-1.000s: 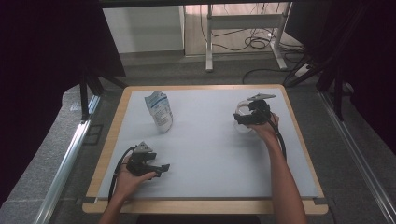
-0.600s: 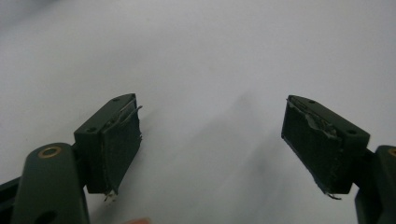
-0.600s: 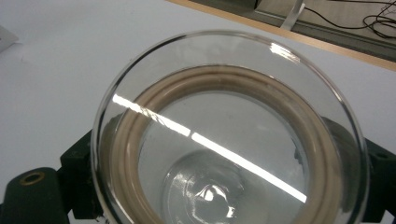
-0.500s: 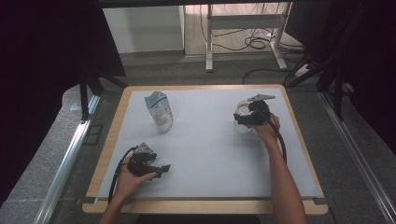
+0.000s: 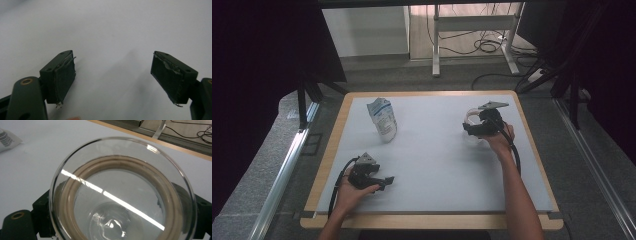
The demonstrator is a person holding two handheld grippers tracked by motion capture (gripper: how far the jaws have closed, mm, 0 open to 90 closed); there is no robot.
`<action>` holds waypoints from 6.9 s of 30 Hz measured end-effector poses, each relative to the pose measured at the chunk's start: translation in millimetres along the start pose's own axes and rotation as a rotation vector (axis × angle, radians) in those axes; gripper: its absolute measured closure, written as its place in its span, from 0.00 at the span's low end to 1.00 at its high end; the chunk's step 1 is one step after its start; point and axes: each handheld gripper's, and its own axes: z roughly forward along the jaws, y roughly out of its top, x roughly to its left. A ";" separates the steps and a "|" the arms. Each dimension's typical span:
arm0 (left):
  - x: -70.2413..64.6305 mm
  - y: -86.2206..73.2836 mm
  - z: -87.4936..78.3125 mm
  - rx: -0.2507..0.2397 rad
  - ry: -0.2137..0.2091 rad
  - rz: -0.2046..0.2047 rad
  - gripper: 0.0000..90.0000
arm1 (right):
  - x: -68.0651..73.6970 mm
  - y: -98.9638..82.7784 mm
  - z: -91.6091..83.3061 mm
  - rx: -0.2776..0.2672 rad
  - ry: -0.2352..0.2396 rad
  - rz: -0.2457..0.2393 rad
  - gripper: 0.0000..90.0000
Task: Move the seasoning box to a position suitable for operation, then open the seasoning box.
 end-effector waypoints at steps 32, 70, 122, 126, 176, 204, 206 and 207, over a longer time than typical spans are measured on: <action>-1.0 -0.7 -2.1 -0.001 -0.002 0.001 0.22 | 58.9 -34.8 -47.0 0.018 0.167 -0.116 0.13; -4.0 1.1 -3.9 -0.006 0.009 0.018 0.22 | 62.7 -41.0 -98.7 -0.169 0.147 -0.037 0.09; -8.3 4.0 -11.5 -0.100 0.050 -0.003 0.26 | 56.0 -73.3 -122.3 -0.187 -0.012 -0.005 1.00; -8.6 3.7 -10.8 -0.109 0.038 -0.009 0.29 | 55.9 -73.7 -122.2 -0.190 -0.010 -0.004 1.00; -70.6 92.0 43.2 -0.135 -0.137 0.128 0.99 | 55.0 -78.2 -121.5 -0.210 0.029 0.021 1.00; -112.7 138.4 71.9 -0.143 -0.225 0.213 1.00 | 52.6 -80.7 -122.2 -0.219 0.043 0.039 1.00; -113.5 139.6 73.0 -0.143 -0.226 0.215 1.00 | 52.6 -80.7 -122.2 -0.219 0.043 0.039 1.00; -114.2 140.9 73.8 -0.142 -0.227 0.217 1.00 | 52.5 -80.8 -122.1 -0.219 0.043 0.040 1.00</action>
